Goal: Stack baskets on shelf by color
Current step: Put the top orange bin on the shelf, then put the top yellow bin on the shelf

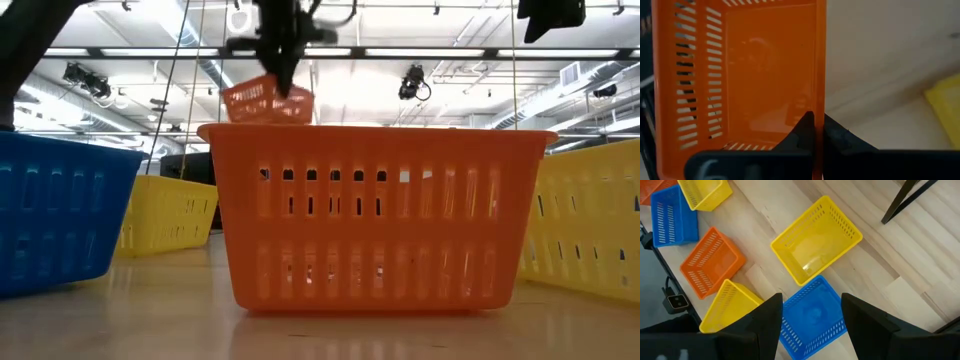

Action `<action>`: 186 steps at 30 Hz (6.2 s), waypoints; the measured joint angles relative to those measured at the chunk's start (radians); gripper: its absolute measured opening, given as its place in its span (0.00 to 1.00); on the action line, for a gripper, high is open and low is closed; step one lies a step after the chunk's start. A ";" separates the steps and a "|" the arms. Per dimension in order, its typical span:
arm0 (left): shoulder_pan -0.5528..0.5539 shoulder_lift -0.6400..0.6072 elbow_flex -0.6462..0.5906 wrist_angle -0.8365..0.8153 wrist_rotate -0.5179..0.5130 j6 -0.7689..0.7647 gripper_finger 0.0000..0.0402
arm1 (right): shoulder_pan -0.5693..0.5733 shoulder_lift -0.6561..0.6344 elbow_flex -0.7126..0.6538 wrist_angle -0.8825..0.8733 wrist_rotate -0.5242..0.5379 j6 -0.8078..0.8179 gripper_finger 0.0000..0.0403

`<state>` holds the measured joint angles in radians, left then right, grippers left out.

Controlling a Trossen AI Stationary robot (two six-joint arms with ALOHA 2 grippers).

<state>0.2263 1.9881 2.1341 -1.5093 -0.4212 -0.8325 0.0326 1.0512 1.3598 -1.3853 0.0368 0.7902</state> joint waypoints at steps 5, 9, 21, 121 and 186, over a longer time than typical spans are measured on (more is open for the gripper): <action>0.064 0.002 -0.070 0.046 0.041 -0.045 0.03 | 0.000 0.000 0.000 0.000 0.000 -0.005 0.52; 0.105 0.001 -0.081 0.070 0.058 -0.055 0.03 | 0.000 0.000 0.000 0.000 0.000 -0.006 0.52; 0.202 0.001 -0.081 0.099 0.093 -0.124 0.08 | 0.000 0.000 0.000 0.000 0.000 -0.007 0.52; -0.551 -0.365 0.222 0.437 0.095 0.406 0.58 | 0.432 0.423 -0.029 0.191 -0.061 0.241 0.52; -0.544 -0.364 0.222 0.644 -0.046 0.373 0.57 | 0.175 0.639 0.268 0.402 -0.160 -0.558 0.03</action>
<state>-0.3179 1.6238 2.3558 -0.8652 -0.4672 -0.4595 0.2081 1.6906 1.6280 -0.9831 -0.1237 0.2327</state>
